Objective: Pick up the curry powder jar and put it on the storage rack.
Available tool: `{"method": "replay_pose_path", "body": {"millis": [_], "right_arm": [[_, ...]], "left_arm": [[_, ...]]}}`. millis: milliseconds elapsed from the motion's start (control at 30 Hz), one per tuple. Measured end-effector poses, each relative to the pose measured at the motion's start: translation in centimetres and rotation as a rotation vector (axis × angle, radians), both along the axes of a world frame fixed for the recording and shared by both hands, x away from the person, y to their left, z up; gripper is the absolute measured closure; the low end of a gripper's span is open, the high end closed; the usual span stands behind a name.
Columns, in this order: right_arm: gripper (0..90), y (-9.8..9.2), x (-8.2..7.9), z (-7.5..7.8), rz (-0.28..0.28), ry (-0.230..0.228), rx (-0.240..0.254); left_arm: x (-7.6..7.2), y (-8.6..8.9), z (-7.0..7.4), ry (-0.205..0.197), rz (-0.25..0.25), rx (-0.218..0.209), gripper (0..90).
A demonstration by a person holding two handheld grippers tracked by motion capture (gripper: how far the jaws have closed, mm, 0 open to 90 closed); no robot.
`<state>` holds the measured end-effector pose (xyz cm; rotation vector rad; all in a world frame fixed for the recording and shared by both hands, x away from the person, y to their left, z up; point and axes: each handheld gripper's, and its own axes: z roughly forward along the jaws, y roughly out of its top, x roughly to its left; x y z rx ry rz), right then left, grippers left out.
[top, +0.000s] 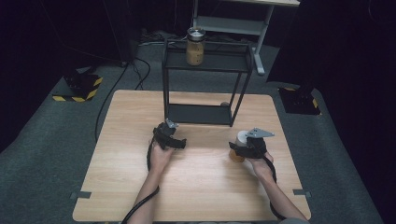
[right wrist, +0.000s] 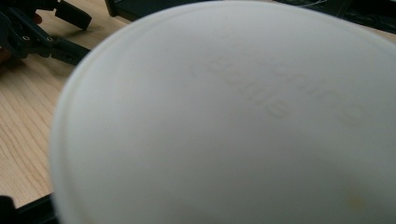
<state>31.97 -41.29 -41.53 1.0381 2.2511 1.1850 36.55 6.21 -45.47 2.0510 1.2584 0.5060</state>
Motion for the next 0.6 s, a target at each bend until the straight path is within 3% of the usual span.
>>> {"method": "replay_pose_path", "body": {"millis": [600], "right_arm": [[35.8,0.62,0.92,0.94,0.018,0.002,0.0]], "left_arm": [[0.0,0.0,0.0,0.0,0.0,0.0,1.1]]}}
